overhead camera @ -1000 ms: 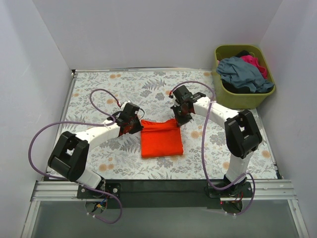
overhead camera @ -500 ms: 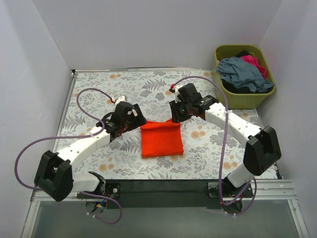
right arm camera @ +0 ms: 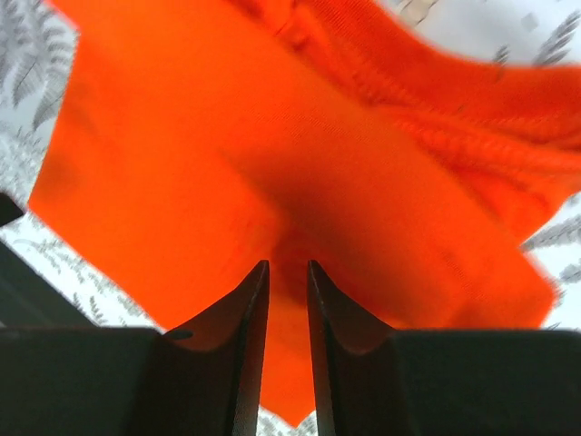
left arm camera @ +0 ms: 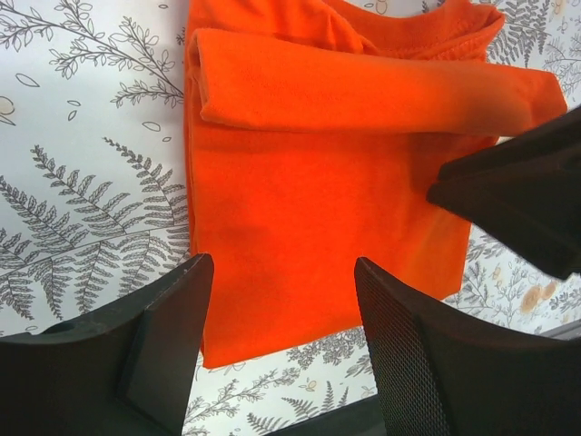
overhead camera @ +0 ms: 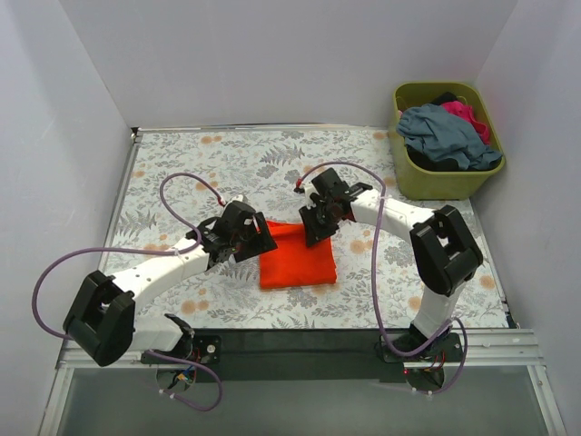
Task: Fold and stack the t-shirts
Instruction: Fold the tshirt
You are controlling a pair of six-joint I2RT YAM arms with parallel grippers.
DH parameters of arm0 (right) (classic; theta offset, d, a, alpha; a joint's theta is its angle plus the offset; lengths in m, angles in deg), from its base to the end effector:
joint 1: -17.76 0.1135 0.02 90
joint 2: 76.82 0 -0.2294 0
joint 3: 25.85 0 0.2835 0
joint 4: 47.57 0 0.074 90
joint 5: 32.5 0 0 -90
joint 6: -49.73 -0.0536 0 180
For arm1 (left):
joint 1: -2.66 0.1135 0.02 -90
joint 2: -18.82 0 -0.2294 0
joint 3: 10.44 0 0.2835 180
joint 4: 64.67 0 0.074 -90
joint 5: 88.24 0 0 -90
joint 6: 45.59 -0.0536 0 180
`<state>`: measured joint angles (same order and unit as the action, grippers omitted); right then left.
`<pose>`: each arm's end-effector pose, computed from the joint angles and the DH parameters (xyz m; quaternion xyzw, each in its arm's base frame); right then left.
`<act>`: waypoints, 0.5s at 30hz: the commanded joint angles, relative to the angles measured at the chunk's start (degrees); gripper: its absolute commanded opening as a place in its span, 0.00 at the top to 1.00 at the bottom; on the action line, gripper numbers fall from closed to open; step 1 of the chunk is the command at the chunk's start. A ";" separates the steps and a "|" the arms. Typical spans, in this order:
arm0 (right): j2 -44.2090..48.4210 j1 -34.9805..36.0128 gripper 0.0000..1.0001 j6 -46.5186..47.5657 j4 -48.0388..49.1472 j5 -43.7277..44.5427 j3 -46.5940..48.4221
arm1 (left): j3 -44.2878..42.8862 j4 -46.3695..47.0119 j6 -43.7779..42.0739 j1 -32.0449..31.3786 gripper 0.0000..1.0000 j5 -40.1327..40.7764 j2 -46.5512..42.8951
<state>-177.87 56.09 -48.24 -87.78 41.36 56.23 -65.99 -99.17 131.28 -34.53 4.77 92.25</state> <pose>0.3017 0.2575 0.1387 -0.2859 0.9114 0.2279 0.1887 0.2425 -0.1804 0.1453 -0.4052 0.8552 -0.2730 0.1731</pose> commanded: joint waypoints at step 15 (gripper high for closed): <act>-4.61 -14.33 0.76 -0.99 11.80 -14.96 9.18 | -11.15 5.40 -4.17 6.07 0.44 -6.42 14.10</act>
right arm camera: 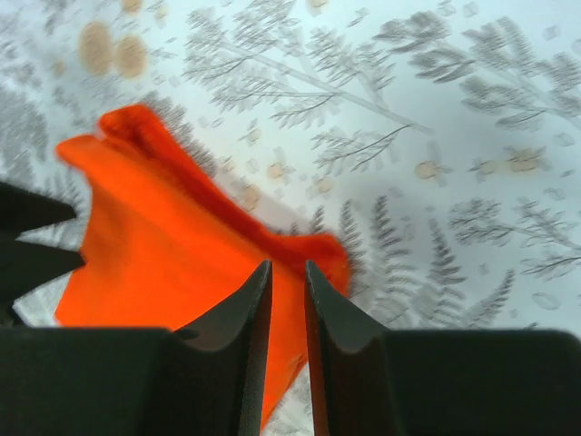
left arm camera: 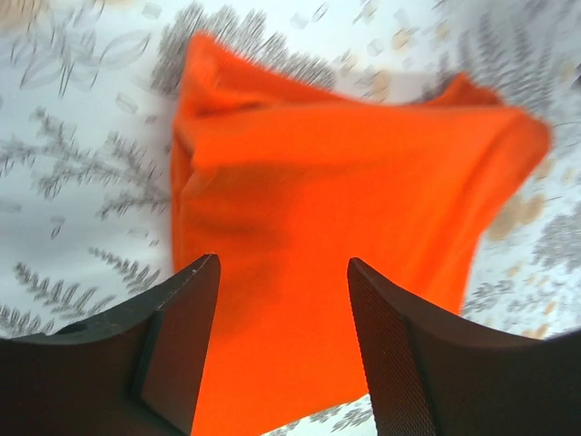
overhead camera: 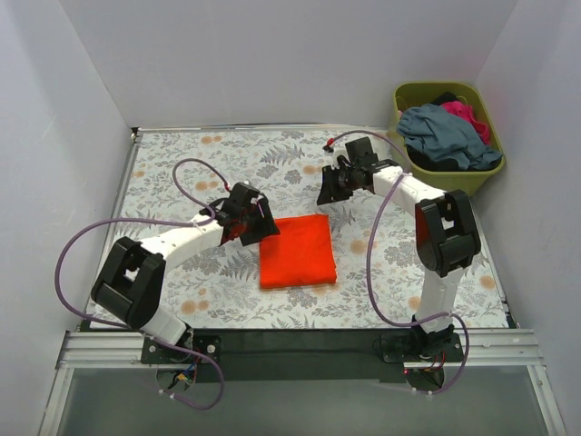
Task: Fold and stack the t-shirts
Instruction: Fold the tshirt
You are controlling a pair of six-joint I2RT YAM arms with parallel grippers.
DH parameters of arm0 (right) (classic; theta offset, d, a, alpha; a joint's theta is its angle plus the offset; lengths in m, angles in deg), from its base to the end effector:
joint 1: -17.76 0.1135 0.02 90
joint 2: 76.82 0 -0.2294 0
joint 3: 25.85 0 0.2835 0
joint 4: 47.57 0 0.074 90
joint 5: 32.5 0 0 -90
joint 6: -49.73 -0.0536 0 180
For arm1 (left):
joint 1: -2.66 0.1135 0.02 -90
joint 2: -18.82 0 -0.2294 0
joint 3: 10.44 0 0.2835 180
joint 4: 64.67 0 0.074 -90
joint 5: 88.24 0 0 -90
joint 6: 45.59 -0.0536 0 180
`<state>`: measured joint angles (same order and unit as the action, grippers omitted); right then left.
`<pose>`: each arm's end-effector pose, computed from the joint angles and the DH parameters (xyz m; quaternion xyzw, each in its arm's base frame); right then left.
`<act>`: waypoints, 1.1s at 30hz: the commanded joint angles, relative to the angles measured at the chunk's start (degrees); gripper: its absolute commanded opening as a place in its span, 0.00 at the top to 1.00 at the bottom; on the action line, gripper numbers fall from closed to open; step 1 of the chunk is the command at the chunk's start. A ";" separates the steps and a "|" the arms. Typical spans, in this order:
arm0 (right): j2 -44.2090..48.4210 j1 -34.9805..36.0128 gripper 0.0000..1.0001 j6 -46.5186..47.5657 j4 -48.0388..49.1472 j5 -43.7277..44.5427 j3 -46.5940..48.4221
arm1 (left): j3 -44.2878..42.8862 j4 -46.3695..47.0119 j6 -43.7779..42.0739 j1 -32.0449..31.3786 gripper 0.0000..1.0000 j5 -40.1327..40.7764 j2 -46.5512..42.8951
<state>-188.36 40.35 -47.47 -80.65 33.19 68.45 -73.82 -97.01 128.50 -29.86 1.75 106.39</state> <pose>0.4102 0.1945 0.1483 -0.1939 0.9017 0.2767 0.2697 0.2861 -0.1824 0.1201 -0.4165 0.8623 -0.2450 0.1512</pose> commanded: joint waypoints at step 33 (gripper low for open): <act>11.25 -5.54 0.90 -14.24 32.82 -20.42 -24.07 | -9.49 8.26 -0.43 12.82 0.64 -17.31 9.57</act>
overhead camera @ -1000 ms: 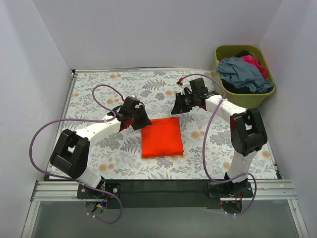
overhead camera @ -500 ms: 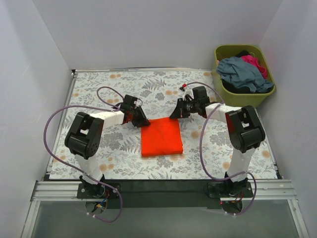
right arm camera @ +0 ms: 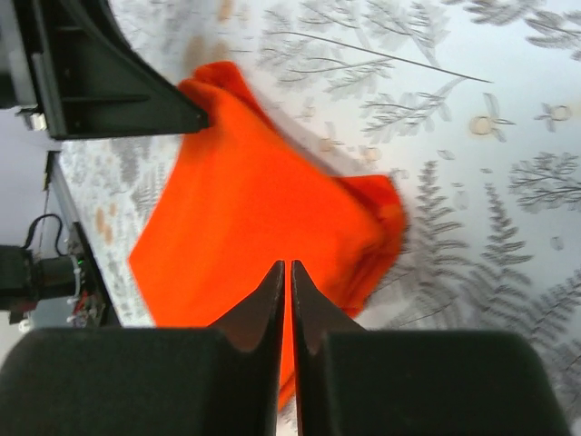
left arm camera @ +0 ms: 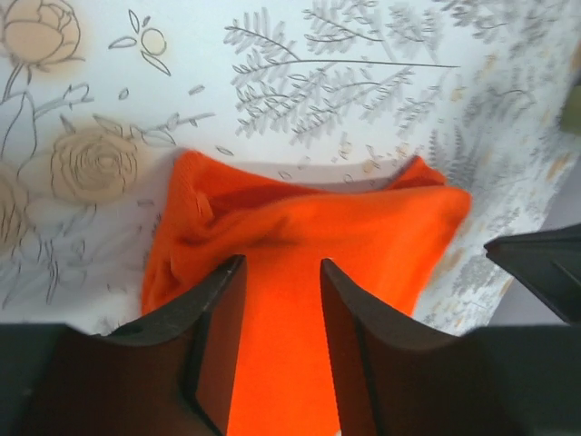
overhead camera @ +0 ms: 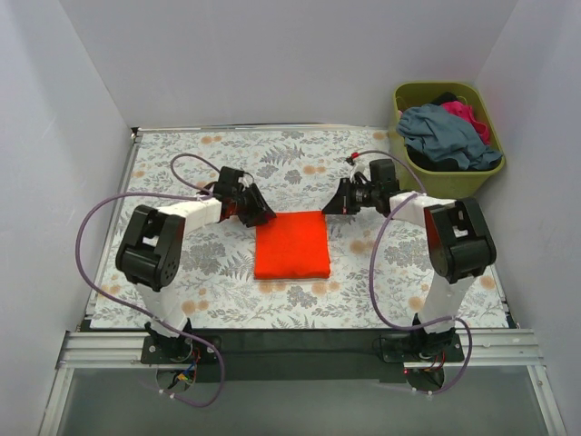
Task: Fold and stack the t-shirts
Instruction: Fold the tshirt
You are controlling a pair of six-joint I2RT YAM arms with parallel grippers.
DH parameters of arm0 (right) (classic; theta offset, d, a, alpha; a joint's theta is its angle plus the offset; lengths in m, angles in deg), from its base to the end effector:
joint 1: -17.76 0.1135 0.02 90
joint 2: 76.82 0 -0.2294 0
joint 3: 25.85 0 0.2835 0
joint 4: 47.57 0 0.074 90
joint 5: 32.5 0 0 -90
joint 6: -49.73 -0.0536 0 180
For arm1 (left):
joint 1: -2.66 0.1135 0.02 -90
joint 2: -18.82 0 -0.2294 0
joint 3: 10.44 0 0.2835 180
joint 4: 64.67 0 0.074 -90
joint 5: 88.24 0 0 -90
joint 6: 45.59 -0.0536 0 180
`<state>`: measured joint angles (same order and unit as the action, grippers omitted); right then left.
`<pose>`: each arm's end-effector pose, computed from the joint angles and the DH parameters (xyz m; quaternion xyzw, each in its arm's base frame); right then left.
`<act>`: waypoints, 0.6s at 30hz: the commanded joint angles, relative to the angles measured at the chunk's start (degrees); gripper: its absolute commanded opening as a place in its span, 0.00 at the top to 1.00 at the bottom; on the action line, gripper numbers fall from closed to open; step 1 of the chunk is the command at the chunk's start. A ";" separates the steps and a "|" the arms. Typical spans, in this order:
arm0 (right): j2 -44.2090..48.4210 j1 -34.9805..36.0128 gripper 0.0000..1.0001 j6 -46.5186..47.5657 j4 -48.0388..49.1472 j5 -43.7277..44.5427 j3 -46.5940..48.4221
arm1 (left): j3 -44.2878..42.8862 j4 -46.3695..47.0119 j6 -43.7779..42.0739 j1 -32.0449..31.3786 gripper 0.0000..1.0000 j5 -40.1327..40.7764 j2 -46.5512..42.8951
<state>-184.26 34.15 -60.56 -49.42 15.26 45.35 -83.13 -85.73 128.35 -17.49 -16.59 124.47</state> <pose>0.3802 0.1494 0.0946 -0.1291 0.8436 0.4360 0.2856 0.3632 -0.1513 0.0791 -0.4543 0.8232 -0.3337 0.0679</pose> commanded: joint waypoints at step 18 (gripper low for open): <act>16.30 8.93 0.90 -7.30 -0.97 -5.40 -28.74 | 29.97 -8.73 12.91 -8.07 0.68 7.17 -35.33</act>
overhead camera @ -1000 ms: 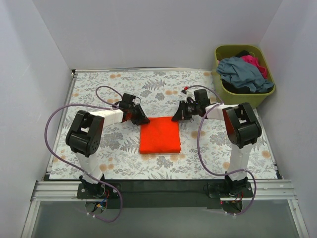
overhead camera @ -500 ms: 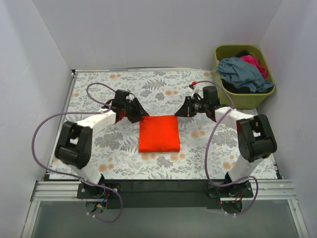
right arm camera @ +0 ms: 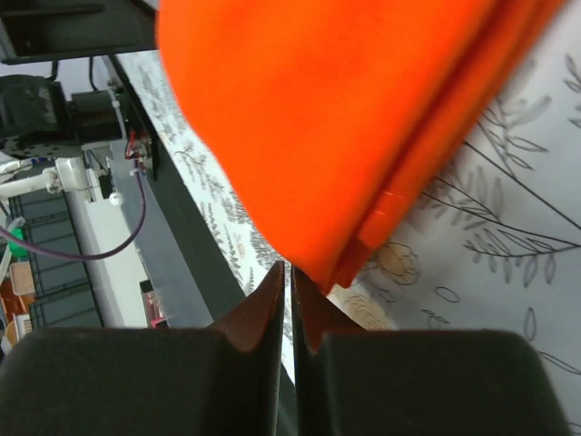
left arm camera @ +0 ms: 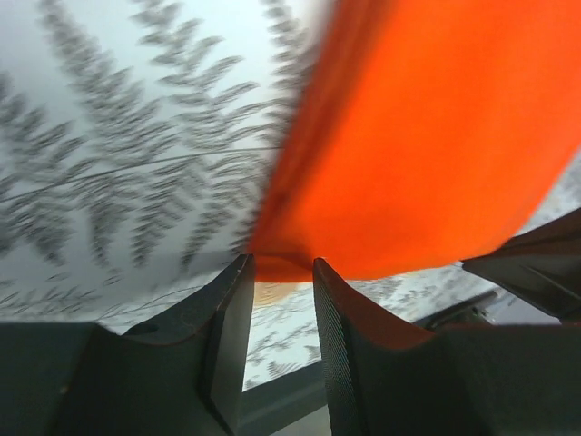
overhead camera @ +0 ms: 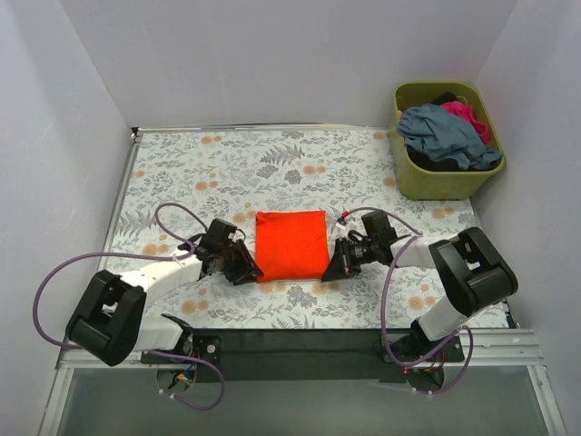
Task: Fold and stack the t-shirts
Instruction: Fold the tshirt
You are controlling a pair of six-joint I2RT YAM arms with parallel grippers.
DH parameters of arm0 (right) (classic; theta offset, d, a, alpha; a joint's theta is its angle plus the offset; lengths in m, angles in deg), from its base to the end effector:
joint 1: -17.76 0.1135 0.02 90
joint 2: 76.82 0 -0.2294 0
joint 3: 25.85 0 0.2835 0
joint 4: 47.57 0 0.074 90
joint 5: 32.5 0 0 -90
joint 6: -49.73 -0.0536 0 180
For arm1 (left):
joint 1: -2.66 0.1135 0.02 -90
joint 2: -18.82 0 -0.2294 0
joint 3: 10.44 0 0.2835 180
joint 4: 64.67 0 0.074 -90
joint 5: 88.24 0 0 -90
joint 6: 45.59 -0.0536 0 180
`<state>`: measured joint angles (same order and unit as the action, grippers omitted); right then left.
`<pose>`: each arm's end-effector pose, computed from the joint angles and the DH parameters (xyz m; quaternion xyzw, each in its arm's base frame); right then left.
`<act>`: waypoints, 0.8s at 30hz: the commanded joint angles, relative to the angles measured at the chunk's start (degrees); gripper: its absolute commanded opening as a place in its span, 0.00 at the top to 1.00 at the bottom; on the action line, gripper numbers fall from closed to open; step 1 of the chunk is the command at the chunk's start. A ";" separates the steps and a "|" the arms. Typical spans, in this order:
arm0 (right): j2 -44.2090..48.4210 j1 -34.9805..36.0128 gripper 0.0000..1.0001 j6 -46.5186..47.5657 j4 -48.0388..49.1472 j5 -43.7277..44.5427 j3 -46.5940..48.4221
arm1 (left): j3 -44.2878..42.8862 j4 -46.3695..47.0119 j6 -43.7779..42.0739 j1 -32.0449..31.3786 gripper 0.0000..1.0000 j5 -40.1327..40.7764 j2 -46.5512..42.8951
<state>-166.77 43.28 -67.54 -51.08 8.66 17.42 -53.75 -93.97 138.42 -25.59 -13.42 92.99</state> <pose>0.2391 0.1589 0.0527 -0.1277 0.8582 0.4860 0.1049 0.2253 -0.1370 0.0797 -0.4914 0.8228 -0.2851 0.0115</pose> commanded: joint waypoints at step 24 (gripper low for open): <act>5.75 0.76 0.89 3.63 -10.10 7.62 7.27 | -5.82 -8.85 4.07 -2.78 0.48 8.67 -2.98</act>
<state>-160.06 43.70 -63.84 -59.82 16.86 22.71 -57.53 -102.15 141.83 -28.22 -6.12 89.39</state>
